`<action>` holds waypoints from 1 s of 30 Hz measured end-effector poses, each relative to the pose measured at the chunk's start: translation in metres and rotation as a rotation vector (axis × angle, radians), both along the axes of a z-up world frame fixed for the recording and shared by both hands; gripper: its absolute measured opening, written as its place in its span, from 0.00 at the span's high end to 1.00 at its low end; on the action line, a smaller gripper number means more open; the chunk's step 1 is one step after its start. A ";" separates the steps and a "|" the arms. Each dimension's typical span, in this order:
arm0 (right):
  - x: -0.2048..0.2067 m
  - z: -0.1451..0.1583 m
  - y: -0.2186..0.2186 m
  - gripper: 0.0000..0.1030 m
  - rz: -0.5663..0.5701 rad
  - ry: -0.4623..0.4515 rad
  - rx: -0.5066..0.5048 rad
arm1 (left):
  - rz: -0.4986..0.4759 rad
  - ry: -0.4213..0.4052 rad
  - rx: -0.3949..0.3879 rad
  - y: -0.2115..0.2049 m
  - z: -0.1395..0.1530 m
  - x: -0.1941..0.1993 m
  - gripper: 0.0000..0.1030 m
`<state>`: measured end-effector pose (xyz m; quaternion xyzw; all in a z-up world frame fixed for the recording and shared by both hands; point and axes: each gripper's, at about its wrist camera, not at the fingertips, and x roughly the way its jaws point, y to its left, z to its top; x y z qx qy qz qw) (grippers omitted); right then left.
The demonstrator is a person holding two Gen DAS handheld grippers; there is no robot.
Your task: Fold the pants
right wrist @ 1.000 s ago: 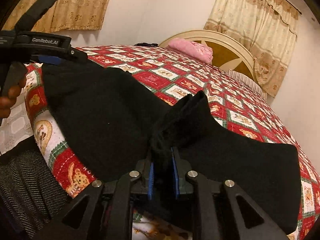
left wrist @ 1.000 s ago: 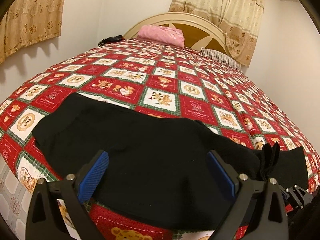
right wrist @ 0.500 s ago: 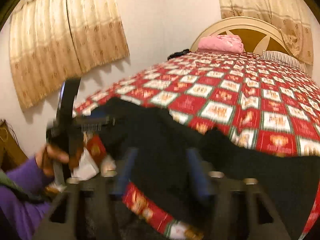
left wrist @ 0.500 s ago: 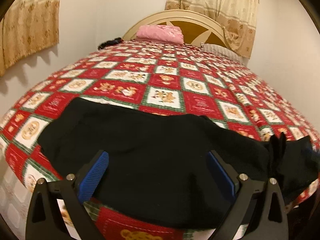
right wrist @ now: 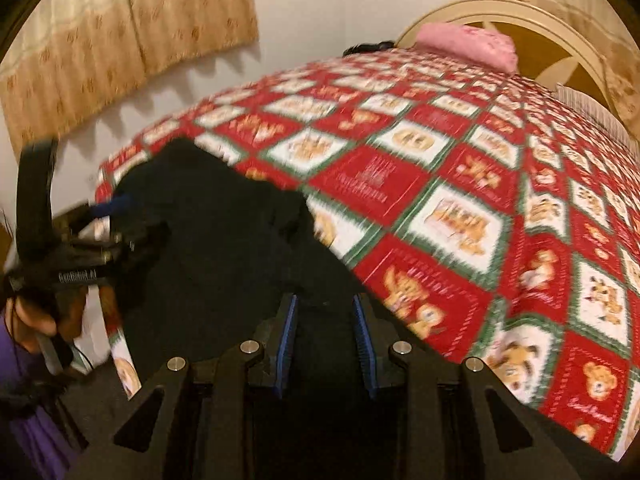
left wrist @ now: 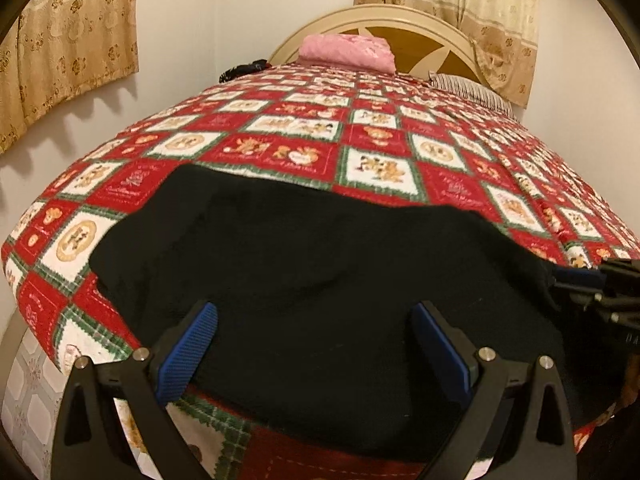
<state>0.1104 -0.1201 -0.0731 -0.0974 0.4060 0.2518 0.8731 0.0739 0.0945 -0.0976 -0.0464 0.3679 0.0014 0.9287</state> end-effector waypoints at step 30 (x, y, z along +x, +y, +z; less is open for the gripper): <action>0.003 0.011 0.001 0.90 -0.031 -0.031 -0.116 | -0.015 -0.033 0.038 -0.003 -0.006 0.001 0.00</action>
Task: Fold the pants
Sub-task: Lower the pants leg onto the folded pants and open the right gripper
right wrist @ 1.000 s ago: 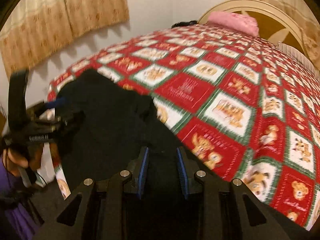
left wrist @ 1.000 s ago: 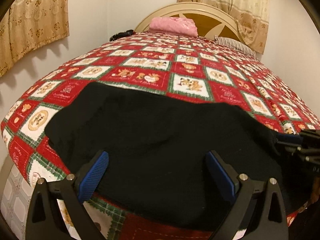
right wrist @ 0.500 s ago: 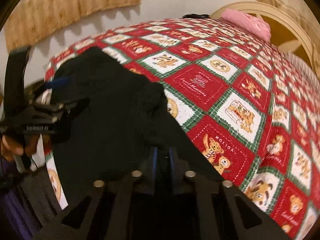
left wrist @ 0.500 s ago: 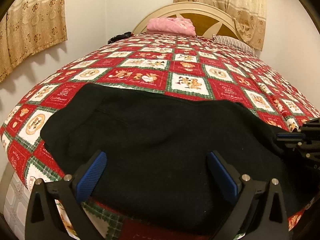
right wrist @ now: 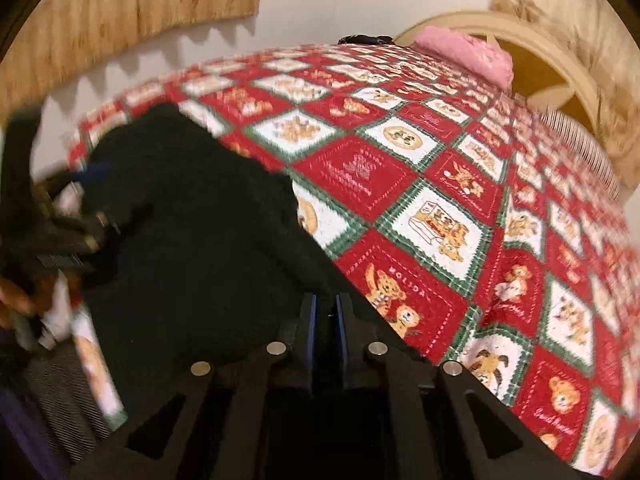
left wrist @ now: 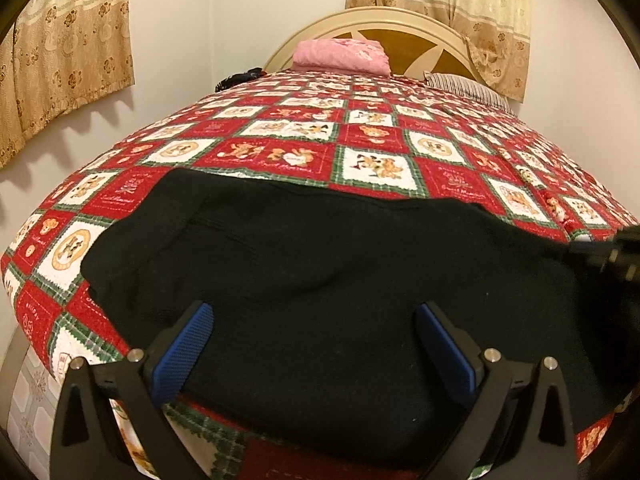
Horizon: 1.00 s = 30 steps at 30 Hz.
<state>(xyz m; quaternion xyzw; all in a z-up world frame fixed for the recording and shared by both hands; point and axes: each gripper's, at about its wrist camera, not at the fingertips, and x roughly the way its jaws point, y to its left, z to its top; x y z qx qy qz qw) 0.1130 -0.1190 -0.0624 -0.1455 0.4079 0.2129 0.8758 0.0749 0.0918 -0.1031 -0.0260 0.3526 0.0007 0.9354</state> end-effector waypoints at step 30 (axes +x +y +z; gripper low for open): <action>0.042 0.076 -0.051 0.88 -0.275 -0.149 0.329 | -0.007 0.009 0.005 -0.003 0.002 -0.001 0.00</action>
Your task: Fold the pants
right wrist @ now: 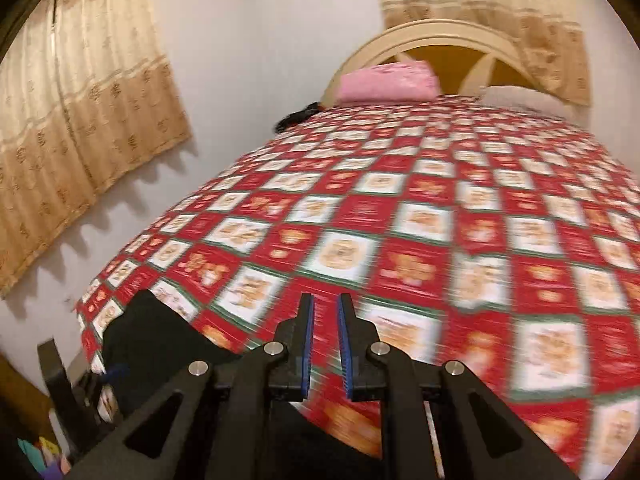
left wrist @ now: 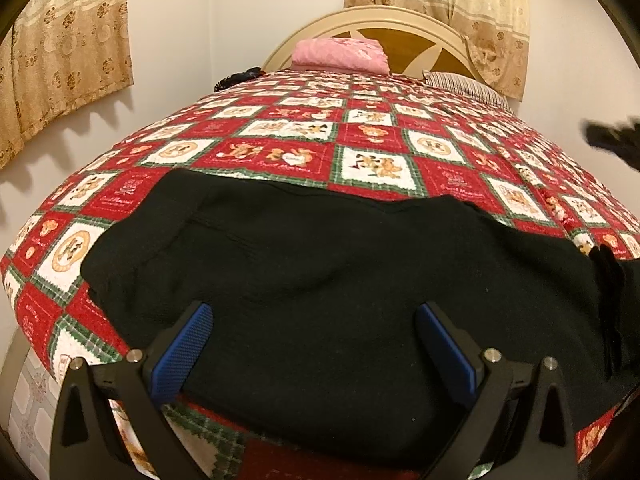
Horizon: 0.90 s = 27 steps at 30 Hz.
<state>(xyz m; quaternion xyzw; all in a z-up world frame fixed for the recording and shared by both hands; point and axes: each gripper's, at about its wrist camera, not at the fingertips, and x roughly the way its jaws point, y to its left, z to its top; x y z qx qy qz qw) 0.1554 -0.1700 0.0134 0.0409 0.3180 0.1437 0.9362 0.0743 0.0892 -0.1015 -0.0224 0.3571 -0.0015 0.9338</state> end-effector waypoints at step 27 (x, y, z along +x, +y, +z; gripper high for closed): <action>-0.172 -0.030 -0.179 0.88 -0.327 -0.045 0.169 | -0.446 -0.071 -0.045 -0.187 0.064 -0.015 0.00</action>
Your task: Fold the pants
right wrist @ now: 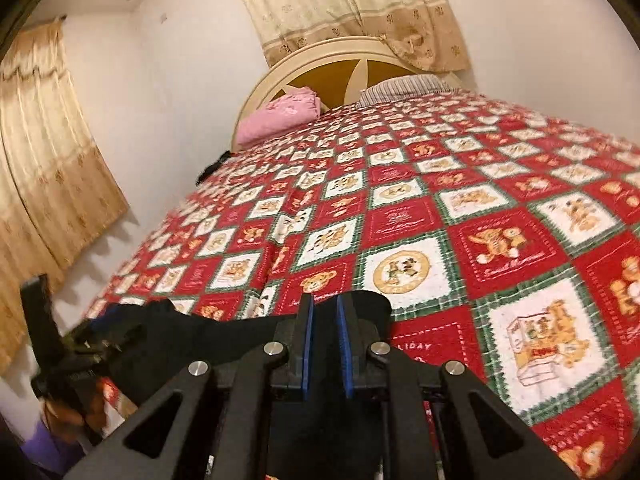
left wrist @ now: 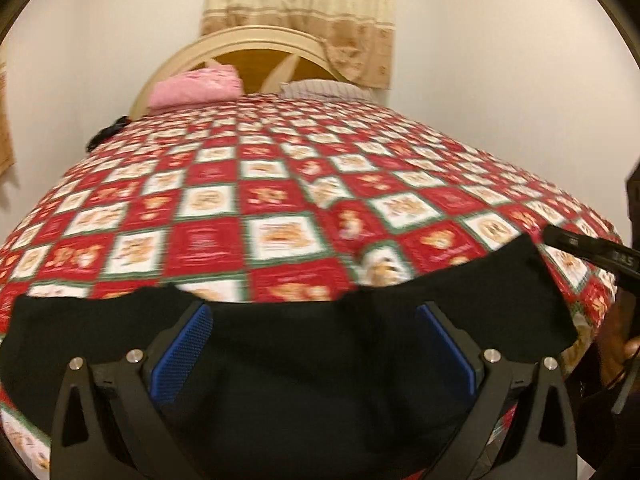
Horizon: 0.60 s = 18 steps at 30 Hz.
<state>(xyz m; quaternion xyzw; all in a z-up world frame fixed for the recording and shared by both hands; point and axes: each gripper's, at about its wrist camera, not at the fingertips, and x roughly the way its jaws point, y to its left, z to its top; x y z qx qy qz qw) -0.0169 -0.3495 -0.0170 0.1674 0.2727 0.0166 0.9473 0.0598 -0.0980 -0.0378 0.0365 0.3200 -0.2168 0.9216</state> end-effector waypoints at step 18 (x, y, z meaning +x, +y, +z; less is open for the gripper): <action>0.015 -0.020 0.000 0.88 0.053 -0.064 0.039 | 0.110 0.123 0.031 0.026 -0.032 0.002 0.00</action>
